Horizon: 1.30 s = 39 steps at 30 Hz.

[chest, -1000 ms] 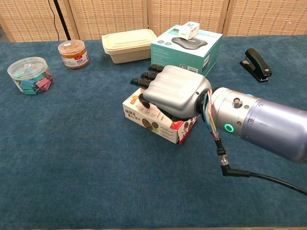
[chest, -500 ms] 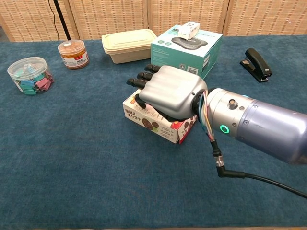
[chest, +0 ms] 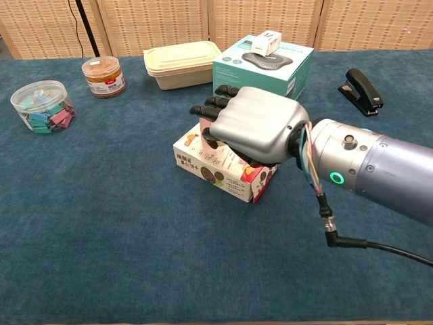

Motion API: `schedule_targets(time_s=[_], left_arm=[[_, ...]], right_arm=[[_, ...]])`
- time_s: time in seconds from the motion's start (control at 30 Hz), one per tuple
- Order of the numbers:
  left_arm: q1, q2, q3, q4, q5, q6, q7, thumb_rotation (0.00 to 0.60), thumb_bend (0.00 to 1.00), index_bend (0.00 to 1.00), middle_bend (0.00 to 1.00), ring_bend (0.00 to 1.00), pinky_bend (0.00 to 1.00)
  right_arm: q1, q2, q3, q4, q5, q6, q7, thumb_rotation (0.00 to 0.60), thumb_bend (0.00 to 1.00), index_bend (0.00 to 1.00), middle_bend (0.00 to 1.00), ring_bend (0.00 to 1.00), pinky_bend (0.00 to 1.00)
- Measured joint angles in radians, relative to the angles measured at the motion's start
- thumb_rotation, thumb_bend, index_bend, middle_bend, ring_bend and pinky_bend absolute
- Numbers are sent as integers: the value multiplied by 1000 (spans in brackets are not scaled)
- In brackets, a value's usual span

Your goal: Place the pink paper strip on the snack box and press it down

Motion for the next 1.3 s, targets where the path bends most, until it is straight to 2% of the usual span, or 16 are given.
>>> schedule_targets(time_s=[0.13,0.17,0.2,0.23,0.3,0.4,0.47,0.63,0.87,1.03,1.17,1.3], left_arm=[[1,0,0,3,1,0,-5,600,104,0,0,0,0],[1,0,0,3,0,0,-6,600,103,0,0,0,0],[1,0,0,4,0,0,-7,600,103,0,0,0,0],[1,1,0,4,0,0,-10,600,103,0,0,0,0],[1,1,1,6,0,-1,-15,600,103,0,0,0,0],[5,0,3,8,3,3,-14,600,103,0,0,0,0],[8,-3,5,8,6,7,-8,600,102,0,0,0,0],[23,-14,13,6,10,31,19,600,100,0,0,0,0],[60,-59,25,2,35,102,68,600,97,0,0,0,0],[84,-103,40,34,40,120,86,600,96,0,0,0,0],[87,-119,42,55,29,114,94,600,96,0,0,0,0],[89,-125,38,59,26,121,104,600,95,0,0,0,0]], right_arm=[[-8,20,0,-24,-15,12,13,600,898,270,0,0,0],[-10,26,1,-32,-20,16,17,600,884,243,0,0,0],[-13,36,1,-45,-29,22,25,600,822,203,0,0,0],[-16,45,2,-56,-37,29,33,600,757,173,0,0,0],[-28,75,3,-88,-60,52,51,600,450,69,0,0,0],[-55,132,3,-139,-94,101,84,600,77,1,0,0,0],[-75,170,2,-169,-114,131,117,600,3,0,0,0,0],[-132,268,-14,-218,-182,184,258,600,0,0,0,0,0],[-217,376,-48,-217,-281,257,525,600,0,0,0,0,0],[-320,436,-88,-157,-359,356,662,600,0,0,0,0,0],[-377,442,-114,-102,-382,406,722,600,0,0,0,0,0],[-479,431,-133,-1,-374,464,831,600,0,0,0,0,0]])
